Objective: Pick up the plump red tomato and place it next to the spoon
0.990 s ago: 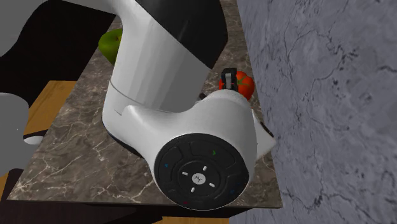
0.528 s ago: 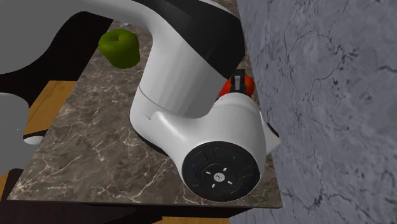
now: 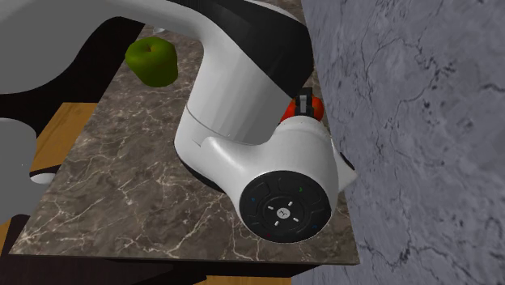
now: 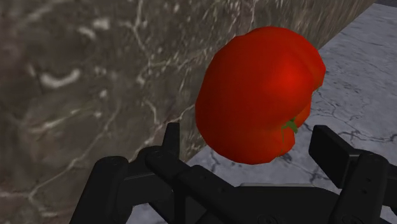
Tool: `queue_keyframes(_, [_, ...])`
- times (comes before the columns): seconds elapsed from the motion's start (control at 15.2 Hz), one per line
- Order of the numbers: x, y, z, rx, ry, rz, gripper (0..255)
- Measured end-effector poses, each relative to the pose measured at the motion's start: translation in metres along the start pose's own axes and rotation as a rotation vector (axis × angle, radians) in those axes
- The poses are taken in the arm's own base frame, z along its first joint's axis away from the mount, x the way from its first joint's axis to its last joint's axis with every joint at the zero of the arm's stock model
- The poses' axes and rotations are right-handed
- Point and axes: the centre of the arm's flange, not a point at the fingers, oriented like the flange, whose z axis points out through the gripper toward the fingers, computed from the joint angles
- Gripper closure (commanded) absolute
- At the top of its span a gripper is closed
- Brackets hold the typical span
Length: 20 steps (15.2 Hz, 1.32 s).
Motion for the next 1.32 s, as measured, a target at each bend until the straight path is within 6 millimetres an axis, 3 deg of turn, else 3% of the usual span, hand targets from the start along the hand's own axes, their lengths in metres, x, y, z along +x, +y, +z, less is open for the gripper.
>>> queue_keyframes(0.07, [0.000, 0.000, 0.000, 0.000, 0.000, 0.000, 255])
queue_keyframes(0.79, [0.000, -0.002, -0.001, 0.000, 0.001, 0.000, 255])
queue_keyframes(1.32, [0.009, -0.033, -0.025, 0.000, 0.000, 0.000, 255])
